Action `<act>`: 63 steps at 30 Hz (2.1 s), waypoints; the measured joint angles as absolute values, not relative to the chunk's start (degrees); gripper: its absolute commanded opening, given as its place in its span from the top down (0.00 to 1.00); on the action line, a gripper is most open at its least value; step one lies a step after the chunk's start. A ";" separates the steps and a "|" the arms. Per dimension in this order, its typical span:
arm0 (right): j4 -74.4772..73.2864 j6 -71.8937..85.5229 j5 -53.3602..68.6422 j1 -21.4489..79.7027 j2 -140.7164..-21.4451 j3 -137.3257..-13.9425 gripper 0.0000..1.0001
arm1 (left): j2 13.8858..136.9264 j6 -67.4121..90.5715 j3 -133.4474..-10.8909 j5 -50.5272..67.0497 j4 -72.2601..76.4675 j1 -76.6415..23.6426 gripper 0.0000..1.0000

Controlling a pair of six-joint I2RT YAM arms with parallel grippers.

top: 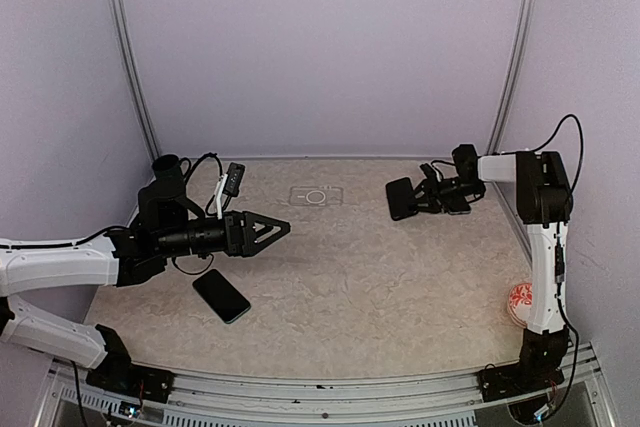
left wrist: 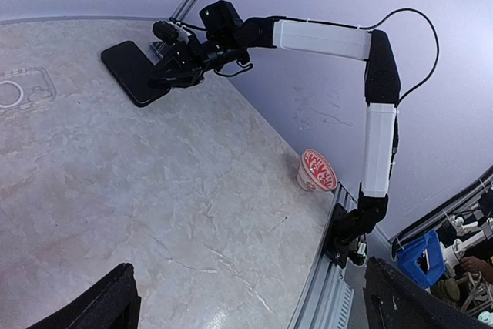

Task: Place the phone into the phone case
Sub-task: Place the phone with the phone case at the center of the board, then pick up the phone case from the center of the board.

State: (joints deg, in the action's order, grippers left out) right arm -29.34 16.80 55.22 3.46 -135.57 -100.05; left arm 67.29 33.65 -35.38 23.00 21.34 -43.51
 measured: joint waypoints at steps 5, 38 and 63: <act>-29.74 16.47 53.78 3.07 -135.59 -100.33 0.59 | 67.29 33.65 -35.40 22.98 21.34 -43.51 0.01; -20.99 15.05 32.64 13.58 -106.76 -82.94 0.29 | 75.00 35.05 -43.68 12.29 14.87 -32.91 0.01; -15.46 18.26 24.18 22.79 -92.42 -65.45 0.30 | 123.63 24.47 -87.64 -11.46 -6.35 -30.98 0.27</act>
State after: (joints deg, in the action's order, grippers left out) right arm -15.46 18.26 24.18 22.79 -92.42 -65.45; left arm 123.63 24.47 -87.64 -11.46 -6.35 -30.98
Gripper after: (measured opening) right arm 0.703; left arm 0.761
